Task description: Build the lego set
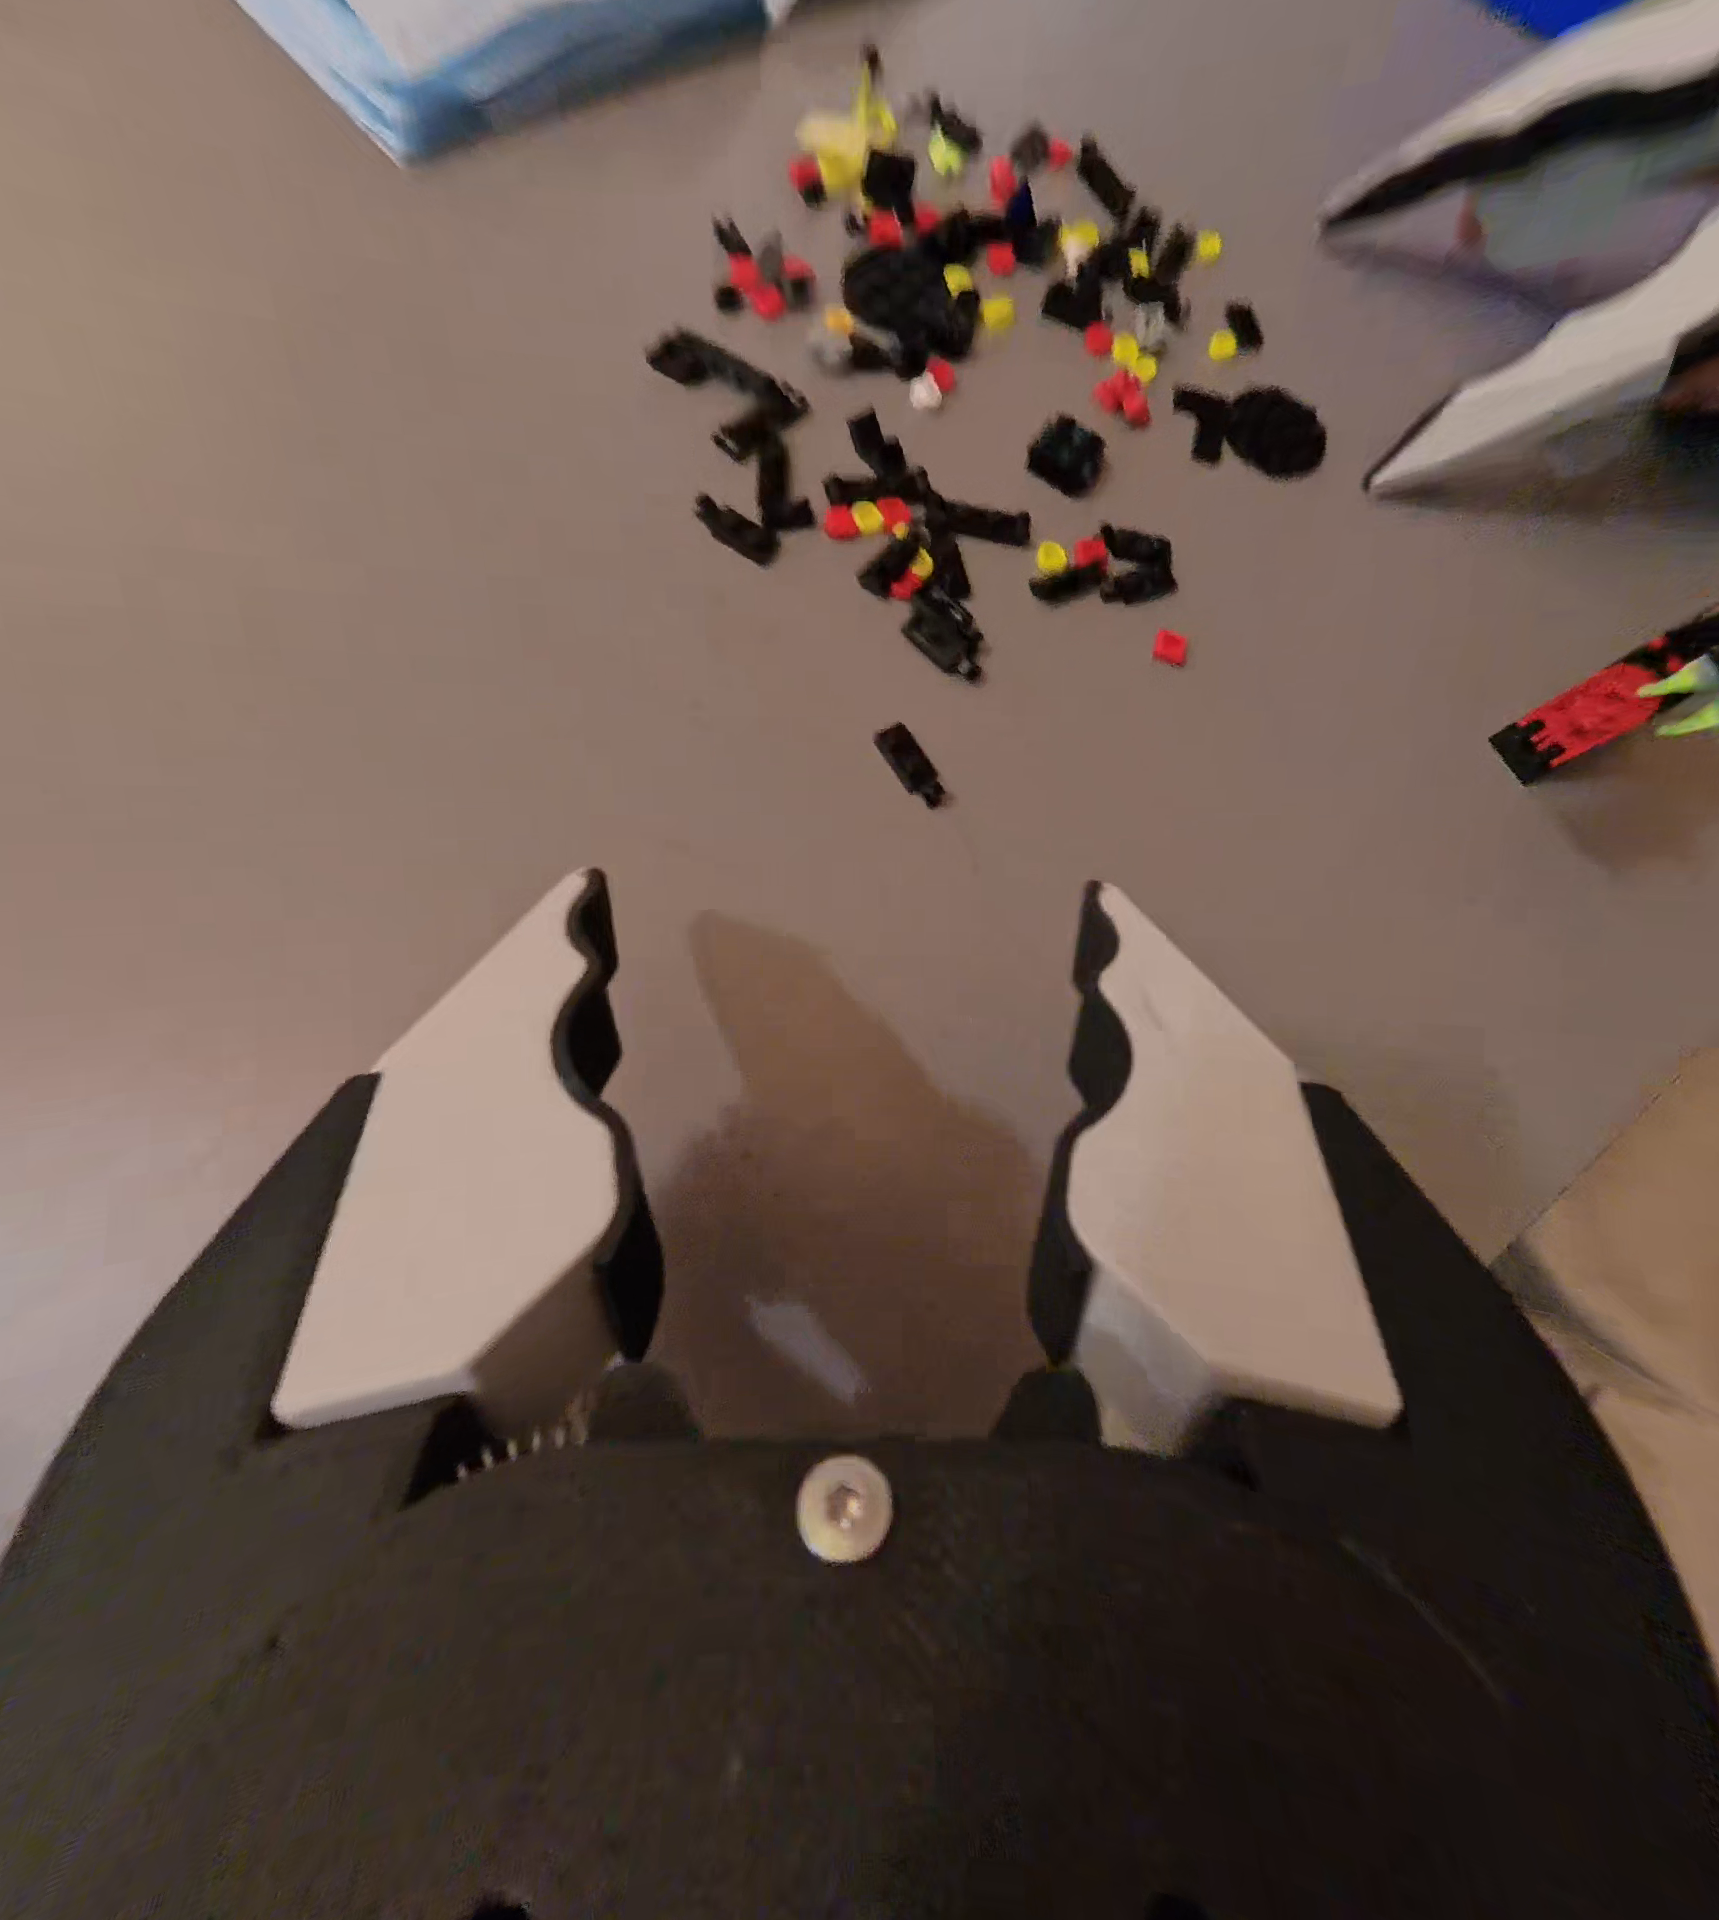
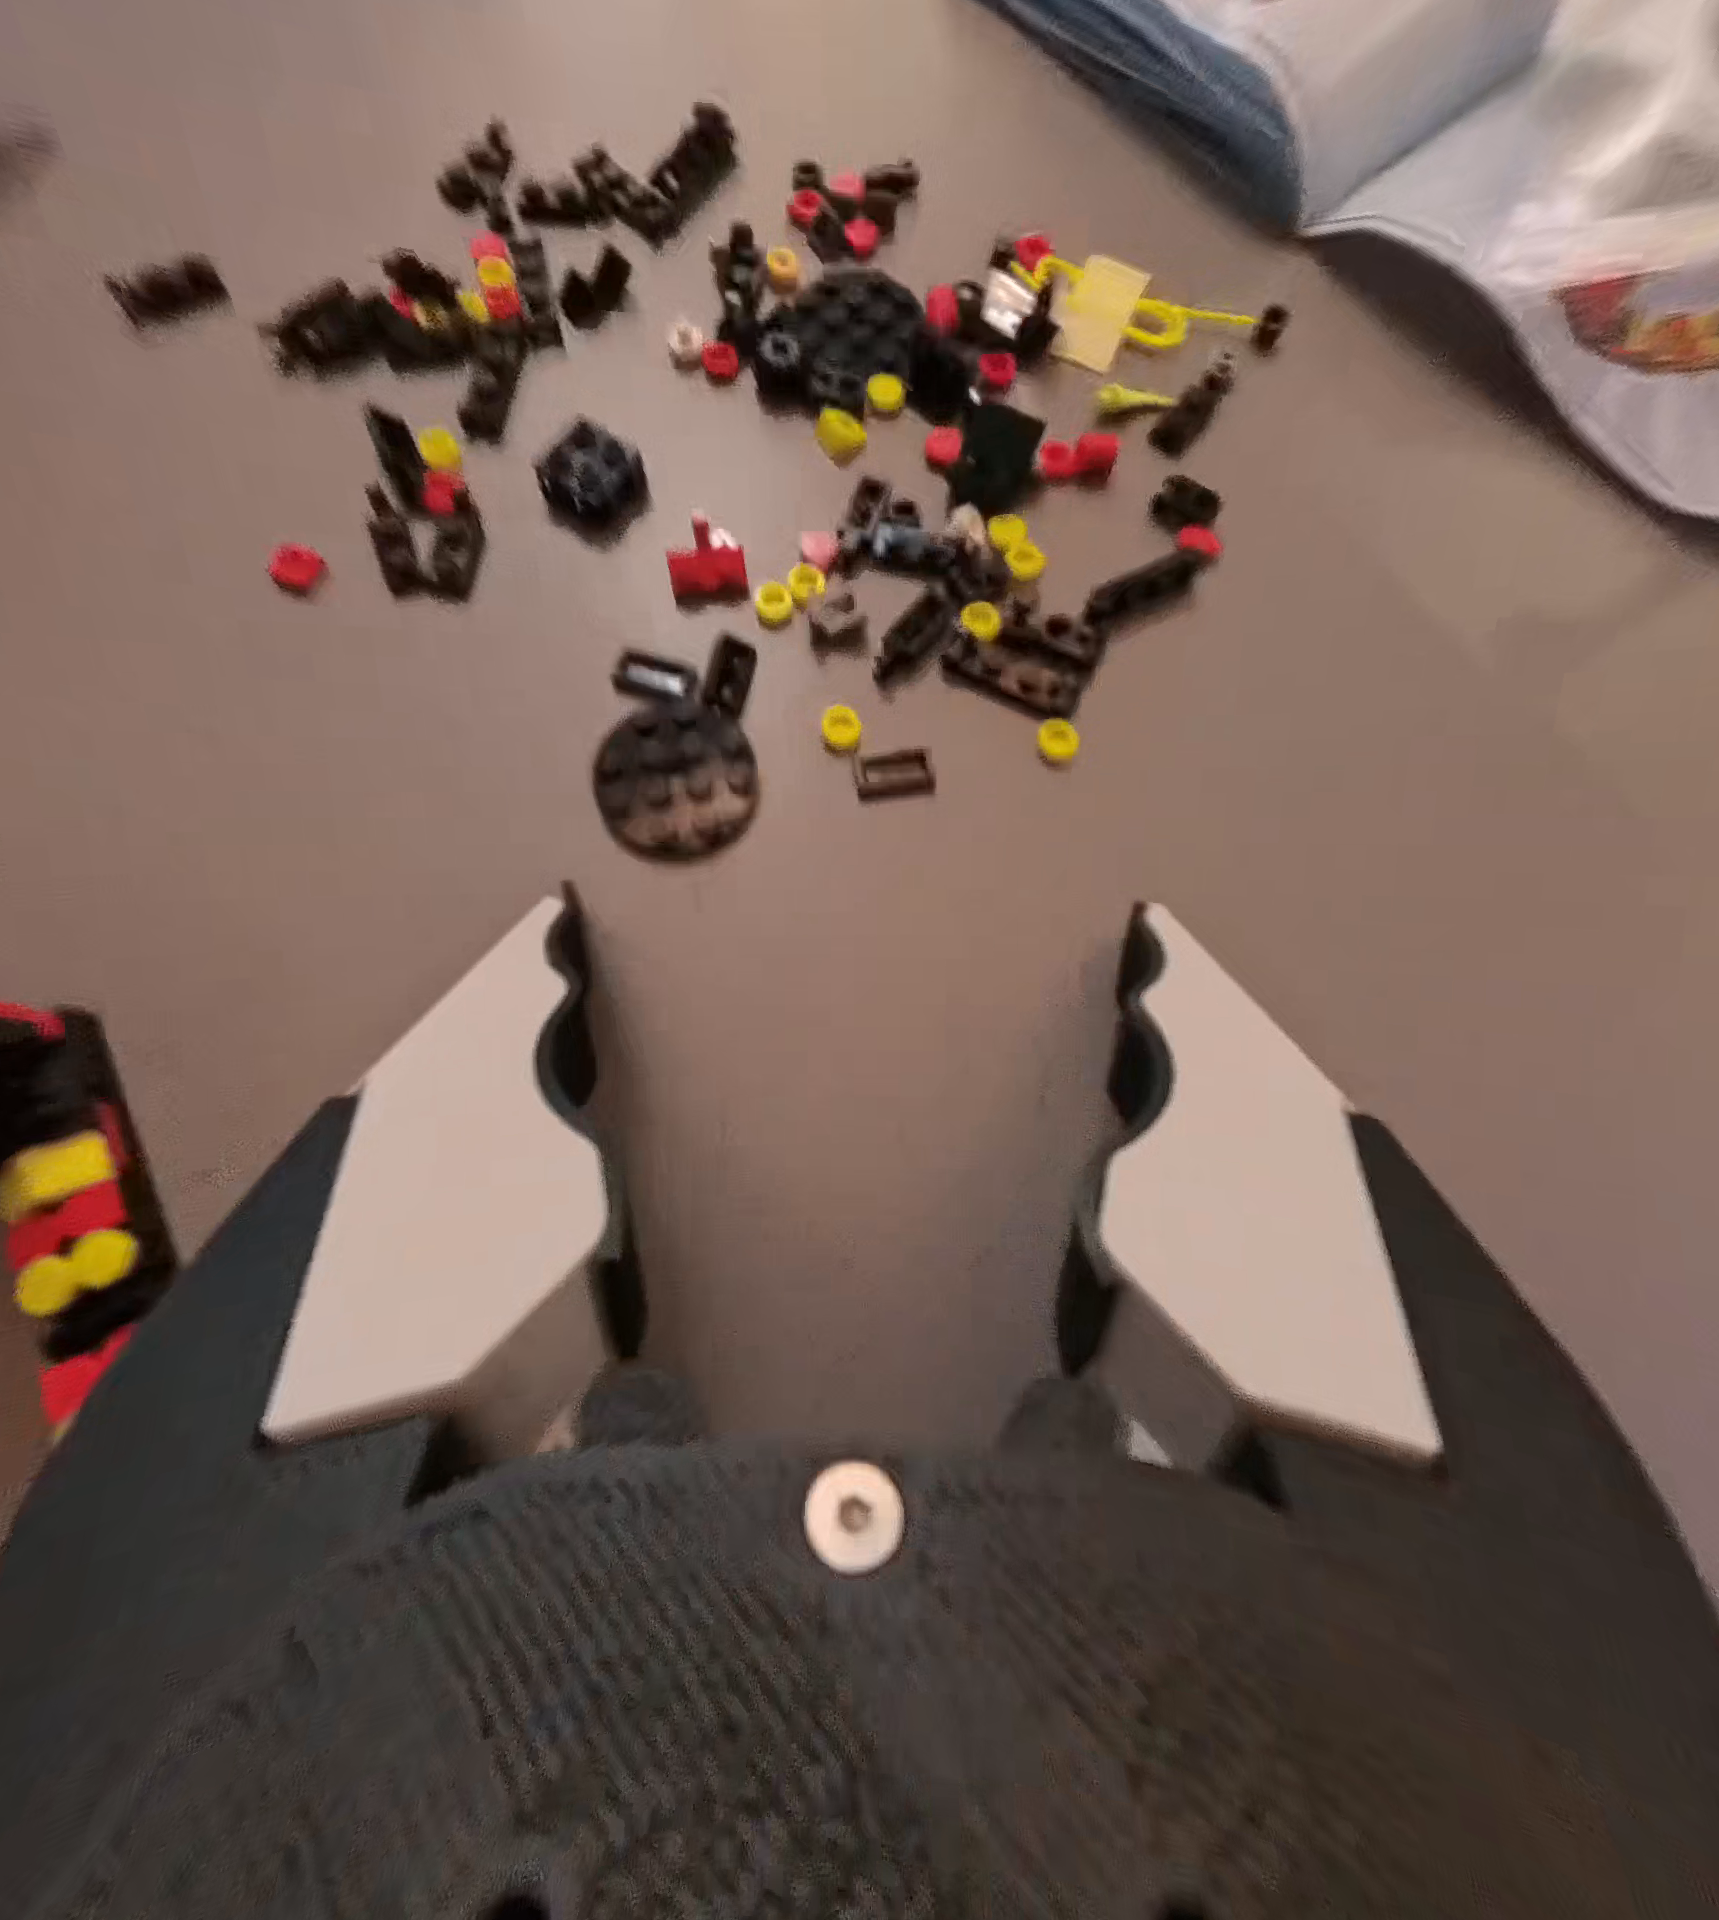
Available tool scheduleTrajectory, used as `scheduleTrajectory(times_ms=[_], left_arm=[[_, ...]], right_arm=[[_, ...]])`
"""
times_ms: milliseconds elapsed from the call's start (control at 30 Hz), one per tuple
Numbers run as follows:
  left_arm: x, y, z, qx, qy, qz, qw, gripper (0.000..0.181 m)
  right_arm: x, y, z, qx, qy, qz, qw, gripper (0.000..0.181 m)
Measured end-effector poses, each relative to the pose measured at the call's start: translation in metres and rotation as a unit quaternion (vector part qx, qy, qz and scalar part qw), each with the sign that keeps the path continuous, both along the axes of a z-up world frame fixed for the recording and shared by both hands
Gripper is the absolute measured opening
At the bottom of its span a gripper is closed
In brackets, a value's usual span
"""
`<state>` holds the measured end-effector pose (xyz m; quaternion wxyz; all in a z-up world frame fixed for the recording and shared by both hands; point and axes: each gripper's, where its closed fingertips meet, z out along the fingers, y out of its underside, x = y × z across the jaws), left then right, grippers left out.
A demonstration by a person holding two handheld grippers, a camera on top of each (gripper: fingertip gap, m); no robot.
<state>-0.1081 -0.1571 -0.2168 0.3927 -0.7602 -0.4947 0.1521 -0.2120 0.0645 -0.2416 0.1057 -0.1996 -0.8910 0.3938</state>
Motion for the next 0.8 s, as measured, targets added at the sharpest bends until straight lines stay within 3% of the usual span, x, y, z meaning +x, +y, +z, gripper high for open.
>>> scheduleTrajectory(times_ms=[100,267,500,633,800], left_arm=[[-0.007,0.014,-0.016,-0.049,-0.021,-0.028,0.998,0.097],[-0.033,0.035,-0.03,-0.083,-0.01,-0.051,0.995,0.098],[-0.08,0.071,-0.027,-0.057,-0.007,-0.073,0.996,0.084],[-0.089,0.074,-0.017,-0.023,-0.002,-0.076,0.997,0.083],[-0.118,0.046,0.002,-0.01,0.027,-0.044,0.999,0.079]], right_arm=[[-0.007,-0.017,0.0,-0.018,-0.043,0.041,0.998,0.117],[-0.027,-0.026,-0.005,0.01,-0.017,0.086,0.996,0.121],[-0.02,-0.063,-0.001,0.0,-0.011,0.152,0.988,0.095],[-0.045,-0.058,0.022,-0.041,0.019,0.122,0.992,0.095],[-0.122,-0.037,0.034,-0.044,0.061,0.036,0.996,0.08]])
